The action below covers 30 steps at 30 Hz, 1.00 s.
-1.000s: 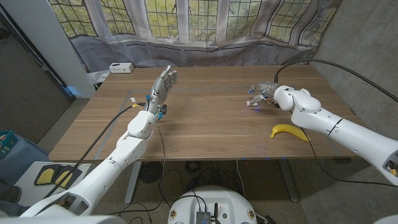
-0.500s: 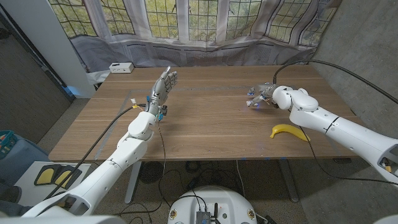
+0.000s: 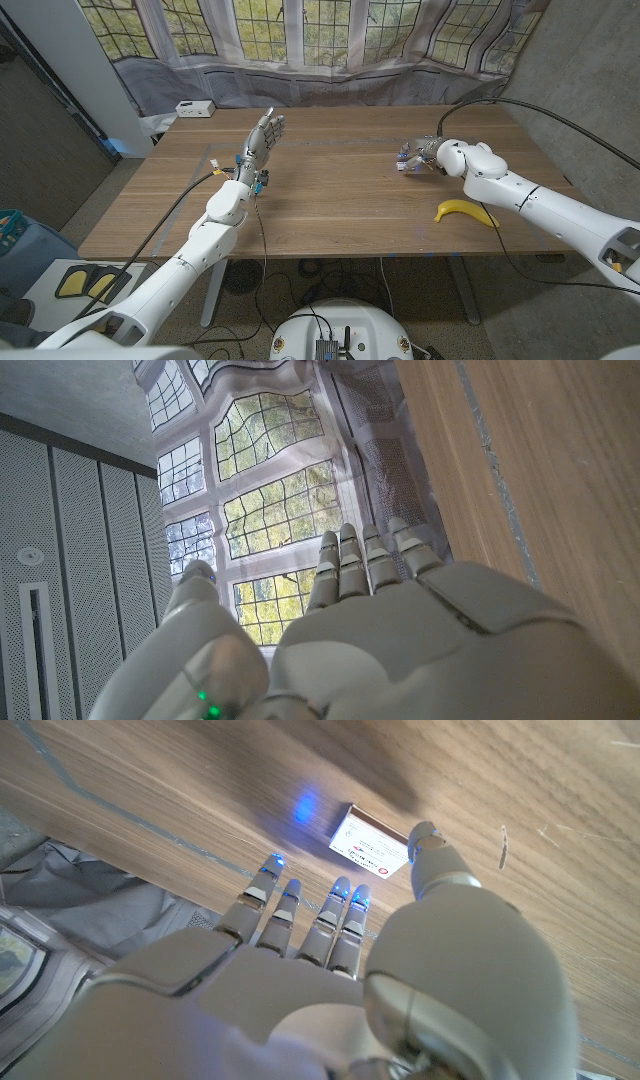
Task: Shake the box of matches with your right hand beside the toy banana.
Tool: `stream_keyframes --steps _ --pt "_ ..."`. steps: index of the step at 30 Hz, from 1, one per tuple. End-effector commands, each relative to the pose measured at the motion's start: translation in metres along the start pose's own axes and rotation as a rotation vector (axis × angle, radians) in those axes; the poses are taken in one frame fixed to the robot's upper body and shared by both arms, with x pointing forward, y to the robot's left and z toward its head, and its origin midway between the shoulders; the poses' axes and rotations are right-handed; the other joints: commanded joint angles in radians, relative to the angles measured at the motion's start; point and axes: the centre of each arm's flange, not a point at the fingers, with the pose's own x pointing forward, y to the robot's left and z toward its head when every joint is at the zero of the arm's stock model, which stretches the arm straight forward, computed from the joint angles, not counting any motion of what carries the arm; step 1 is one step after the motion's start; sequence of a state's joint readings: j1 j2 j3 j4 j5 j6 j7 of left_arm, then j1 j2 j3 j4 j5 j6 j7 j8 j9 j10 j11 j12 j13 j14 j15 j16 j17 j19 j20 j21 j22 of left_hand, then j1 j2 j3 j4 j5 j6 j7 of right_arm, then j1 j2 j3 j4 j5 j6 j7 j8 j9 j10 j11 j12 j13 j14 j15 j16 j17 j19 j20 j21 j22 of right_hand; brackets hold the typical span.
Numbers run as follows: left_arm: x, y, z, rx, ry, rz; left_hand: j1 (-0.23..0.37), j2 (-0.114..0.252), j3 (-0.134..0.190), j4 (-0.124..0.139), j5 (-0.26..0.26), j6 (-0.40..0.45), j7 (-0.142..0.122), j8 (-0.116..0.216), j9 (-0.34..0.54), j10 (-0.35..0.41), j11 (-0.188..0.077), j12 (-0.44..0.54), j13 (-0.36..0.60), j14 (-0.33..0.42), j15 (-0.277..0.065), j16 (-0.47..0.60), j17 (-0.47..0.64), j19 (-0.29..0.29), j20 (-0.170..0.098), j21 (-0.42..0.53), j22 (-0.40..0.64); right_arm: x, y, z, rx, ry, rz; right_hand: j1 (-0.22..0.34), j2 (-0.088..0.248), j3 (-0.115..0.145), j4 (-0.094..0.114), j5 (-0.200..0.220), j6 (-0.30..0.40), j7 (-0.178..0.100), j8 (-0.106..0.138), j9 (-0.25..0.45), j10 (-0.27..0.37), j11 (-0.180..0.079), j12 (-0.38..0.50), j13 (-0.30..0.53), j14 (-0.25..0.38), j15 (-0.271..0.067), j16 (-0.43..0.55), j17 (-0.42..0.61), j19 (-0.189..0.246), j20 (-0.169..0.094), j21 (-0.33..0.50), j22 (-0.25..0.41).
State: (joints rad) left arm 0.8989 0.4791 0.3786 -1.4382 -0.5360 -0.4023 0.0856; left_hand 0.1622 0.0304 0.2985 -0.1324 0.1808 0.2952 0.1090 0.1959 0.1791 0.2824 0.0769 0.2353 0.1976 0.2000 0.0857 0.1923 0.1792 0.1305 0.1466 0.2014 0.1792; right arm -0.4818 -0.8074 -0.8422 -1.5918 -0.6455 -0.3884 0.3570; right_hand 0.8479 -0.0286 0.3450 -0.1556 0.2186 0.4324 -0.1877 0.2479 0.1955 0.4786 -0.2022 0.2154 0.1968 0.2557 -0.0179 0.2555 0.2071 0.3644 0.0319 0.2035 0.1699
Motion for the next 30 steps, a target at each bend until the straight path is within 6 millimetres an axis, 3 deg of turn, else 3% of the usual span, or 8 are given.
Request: stream_keyframes --steps 1,6,21,30 --pt "0.001 -0.001 -0.001 0.002 0.005 0.003 0.009 -0.002 0.009 0.001 0.000 0.008 0.003 0.000 0.003 0.008 -0.001 -0.003 0.003 0.000 0.004 -0.001 0.002 -0.004 0.004 -0.002 0.002 0.008 0.004 -0.003 -0.016 0.007 0.006 0.001 -0.002 -0.002 0.004 0.009 0.010 -0.009 0.004 0.003 0.013 -0.009 0.005 0.002 0.016 -0.004 0.007 0.002 0.008 -0.007 0.003 0.005" --pt "0.000 -0.001 -0.001 0.003 0.007 0.004 0.009 -0.001 0.009 0.001 0.000 0.008 0.004 -0.001 0.003 0.009 -0.005 -0.003 0.003 -0.001 0.003 -0.002 0.002 -0.005 0.004 -0.002 0.002 0.010 0.006 -0.005 -0.009 0.009 0.009 0.005 -0.006 -0.004 0.002 0.009 0.029 -0.012 0.007 0.002 0.035 -0.011 0.008 0.000 0.035 -0.023 0.011 0.000 0.017 -0.011 0.005 0.005" --pt "-0.001 -0.002 -0.002 0.002 0.012 0.005 0.009 -0.001 0.010 0.001 0.000 0.010 0.002 -0.001 0.003 0.010 -0.006 -0.004 0.003 -0.001 0.003 -0.002 0.002 -0.007 0.005 -0.003 0.002 0.011 0.020 -0.005 -0.009 0.015 0.031 0.016 0.001 -0.001 0.002 0.011 0.071 -0.020 0.015 0.001 0.074 -0.012 0.013 -0.001 0.059 -0.018 0.012 -0.001 0.026 -0.008 0.005 0.005" --pt "-0.001 -0.002 -0.001 0.007 0.012 0.005 0.009 -0.001 0.010 0.001 -0.001 0.010 0.001 -0.001 0.003 0.011 -0.006 -0.005 0.003 -0.002 0.004 -0.002 0.002 -0.010 0.007 -0.004 0.002 0.016 0.028 -0.005 -0.007 0.011 0.039 0.036 0.007 0.004 -0.001 0.014 0.143 -0.024 0.029 -0.001 0.149 -0.012 0.026 -0.002 0.124 -0.035 0.024 -0.003 0.068 -0.005 0.014 0.006"
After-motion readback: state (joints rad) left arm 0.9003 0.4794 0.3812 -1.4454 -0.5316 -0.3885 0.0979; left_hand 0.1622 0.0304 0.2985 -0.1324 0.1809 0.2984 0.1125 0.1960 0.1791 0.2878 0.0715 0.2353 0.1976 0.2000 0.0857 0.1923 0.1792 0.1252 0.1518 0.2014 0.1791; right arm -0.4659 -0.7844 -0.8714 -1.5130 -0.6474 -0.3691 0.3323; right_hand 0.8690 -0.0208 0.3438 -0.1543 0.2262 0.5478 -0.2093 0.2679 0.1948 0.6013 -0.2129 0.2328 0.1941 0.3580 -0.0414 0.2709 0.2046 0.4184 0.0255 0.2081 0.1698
